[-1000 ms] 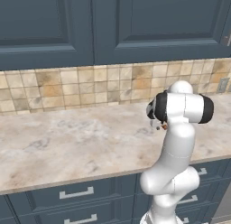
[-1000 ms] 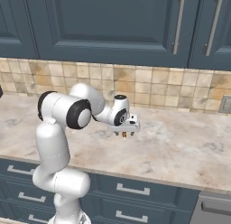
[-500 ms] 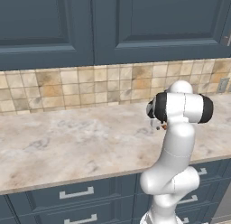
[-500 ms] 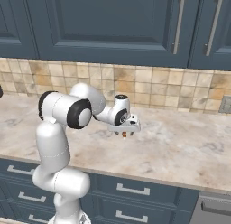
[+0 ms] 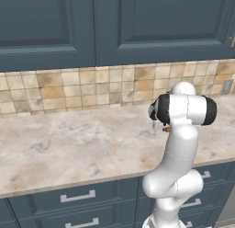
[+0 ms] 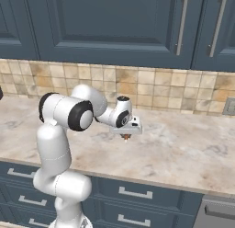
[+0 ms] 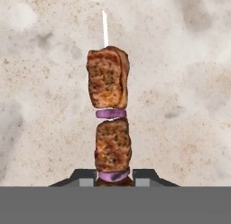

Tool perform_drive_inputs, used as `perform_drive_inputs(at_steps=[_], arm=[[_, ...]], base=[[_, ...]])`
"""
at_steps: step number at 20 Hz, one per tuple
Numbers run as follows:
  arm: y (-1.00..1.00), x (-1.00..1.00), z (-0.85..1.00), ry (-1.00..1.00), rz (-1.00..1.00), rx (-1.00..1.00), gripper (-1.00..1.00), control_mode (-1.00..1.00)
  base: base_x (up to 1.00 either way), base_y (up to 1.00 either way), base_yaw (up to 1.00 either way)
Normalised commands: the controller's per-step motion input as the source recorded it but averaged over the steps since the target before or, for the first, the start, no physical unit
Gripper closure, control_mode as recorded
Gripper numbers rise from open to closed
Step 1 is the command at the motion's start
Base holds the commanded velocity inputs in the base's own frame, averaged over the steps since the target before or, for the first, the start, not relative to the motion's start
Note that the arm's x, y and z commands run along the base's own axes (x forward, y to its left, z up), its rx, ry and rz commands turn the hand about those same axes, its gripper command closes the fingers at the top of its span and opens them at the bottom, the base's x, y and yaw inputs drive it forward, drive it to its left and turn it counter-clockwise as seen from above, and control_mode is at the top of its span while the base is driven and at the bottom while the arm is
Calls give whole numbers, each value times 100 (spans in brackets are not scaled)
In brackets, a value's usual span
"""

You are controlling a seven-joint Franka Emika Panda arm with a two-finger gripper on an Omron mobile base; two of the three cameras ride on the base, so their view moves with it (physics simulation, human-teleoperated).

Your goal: Store the kebab skewer in the freezer for long-term storage. Close the freezer door after placing the cooked food.

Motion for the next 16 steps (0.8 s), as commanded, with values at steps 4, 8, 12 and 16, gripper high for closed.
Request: perform_drive_inputs(at_steps=[4,8,12,16], arm=[[6,0,0,0,-6,0,100,-100],[13,-26,16,-1,-14,0,100,-100],[35,-58,32,-2,-17,0,100,-100],[47,-55,44,-2,-14,0,100,-100]], base=[[0,0,0],[0,0,0],[0,0,0],[0,0,0]])
